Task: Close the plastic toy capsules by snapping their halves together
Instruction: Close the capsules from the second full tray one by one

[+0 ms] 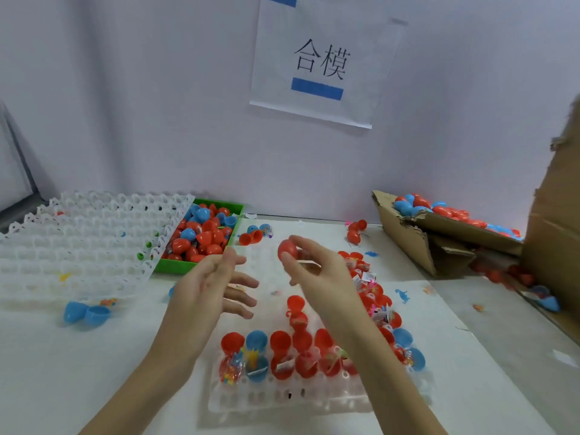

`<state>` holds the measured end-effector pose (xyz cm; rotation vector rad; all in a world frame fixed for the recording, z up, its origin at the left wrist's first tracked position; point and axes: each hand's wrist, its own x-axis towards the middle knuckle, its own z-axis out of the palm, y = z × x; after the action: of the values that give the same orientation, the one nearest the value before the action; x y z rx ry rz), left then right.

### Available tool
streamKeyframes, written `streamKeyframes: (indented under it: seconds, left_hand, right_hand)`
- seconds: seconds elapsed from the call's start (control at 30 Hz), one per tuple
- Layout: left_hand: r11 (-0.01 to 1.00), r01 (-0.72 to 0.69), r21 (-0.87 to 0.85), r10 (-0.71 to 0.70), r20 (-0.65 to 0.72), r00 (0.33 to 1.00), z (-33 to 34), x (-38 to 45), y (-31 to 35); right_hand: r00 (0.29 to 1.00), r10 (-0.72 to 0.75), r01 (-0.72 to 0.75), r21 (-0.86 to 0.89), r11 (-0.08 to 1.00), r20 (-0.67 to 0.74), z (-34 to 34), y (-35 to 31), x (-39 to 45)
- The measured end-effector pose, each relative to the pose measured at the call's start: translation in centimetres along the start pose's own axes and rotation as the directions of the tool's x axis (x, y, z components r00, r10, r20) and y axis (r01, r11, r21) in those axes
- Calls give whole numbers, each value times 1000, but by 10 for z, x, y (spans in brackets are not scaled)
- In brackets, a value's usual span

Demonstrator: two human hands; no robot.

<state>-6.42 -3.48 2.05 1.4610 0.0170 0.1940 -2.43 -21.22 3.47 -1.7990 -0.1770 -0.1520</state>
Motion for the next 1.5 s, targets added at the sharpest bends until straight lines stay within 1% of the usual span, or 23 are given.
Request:
streamKeyframes:
  seconds: [0.03,0.07,0.1,0.13,0.17,0.2,0.23,0.3,0.33,0.37,0.43,0.53,0.6,0.7,0.77,0.83,0.9,1.0,1.1,1.2,1.33,1.43,1.5]
  left_hand:
    - [999,1,-40,-2,-22,1000,-2,1,2]
    - [998,-2,-67,0,-36,999,-5,2,3]
    - [997,-5,-74,2,-42,999,-7,4,4]
    - [998,-4,-67,1,-45,999,-9,4,4]
    - [998,-1,-61,-2,-47,999,-11,5,4]
    - [998,3,-60,-6,-44,999,-11,5,4]
    - [998,6,-61,-8,-36,999,-11,5,4]
    - [998,4,-60,-6,-28,1000,-11,5,6]
    - [998,-1,-57,-1,-23,1000,-11,4,7]
    - [999,-8,-52,7,-15,1000,-10,3,8]
    - [999,-19,-35,19,4,1000,-8,2,8]
    - [999,-27,-25,27,15,1000,-8,1,7]
    - [999,-31,-13,31,19,999,-9,1,7]
    - [999,-36,3,36,29,999,-9,1,6]
    - [999,-37,18,36,30,999,-10,1,4]
    - [999,-42,32,41,29,999,-10,2,3]
    - [998,-42,47,40,25,999,-10,2,3]
    - [998,-32,49,31,32,999,-9,2,3]
    - [998,-28,51,26,34,999,-9,2,3]
    - [998,-30,49,28,35,999,-10,3,2]
    - [999,-23,47,20,56,998,-9,2,1]
    - [999,-23,48,20,61,998,-9,2,1]
    - [999,-28,46,25,61,998,-10,3,0]
  right_hand:
    - [998,64,-54,301,952,-24,-17,-7,15]
    - [995,87,-43,627,778,-40,-36,-16,30]
    - [991,111,5,848,530,-76,-56,-24,43]
    - [983,148,45,931,362,-106,-73,-29,54]
    - [978,178,43,940,339,-109,-85,-31,62]
    - [975,201,-4,899,438,-93,-91,-30,65]
    - [974,214,-69,807,586,-72,-92,-24,64]
    - [979,193,-130,541,831,-61,-87,-9,55]
    - [983,167,-124,388,913,-81,-85,0,49]
    - [984,139,-107,252,962,-113,-84,7,44]
    - [983,101,-87,92,992,-155,-81,14,34]
    - [981,57,-80,-119,990,-183,-80,21,31]
    - [982,25,-87,-332,939,-187,-85,28,36]
    - [990,-30,-72,-672,737,-139,-95,41,44]
    - [986,-59,-80,-762,643,-153,-100,47,50]
    - [976,-97,-92,-772,629,-196,-107,48,58]
    - [977,-84,-98,-766,635,-195,-114,46,69]
    - [996,4,-77,-798,598,-93,-118,45,81]
    - [999,28,-37,-838,545,-25,-120,47,89]
    - [999,24,-43,-832,553,-35,-120,54,95]
    - [997,-15,-55,-796,602,-80,-117,60,104]
    - [996,82,-7,-846,533,44,-120,60,117]
    - [989,114,25,-857,515,97,-122,57,126]
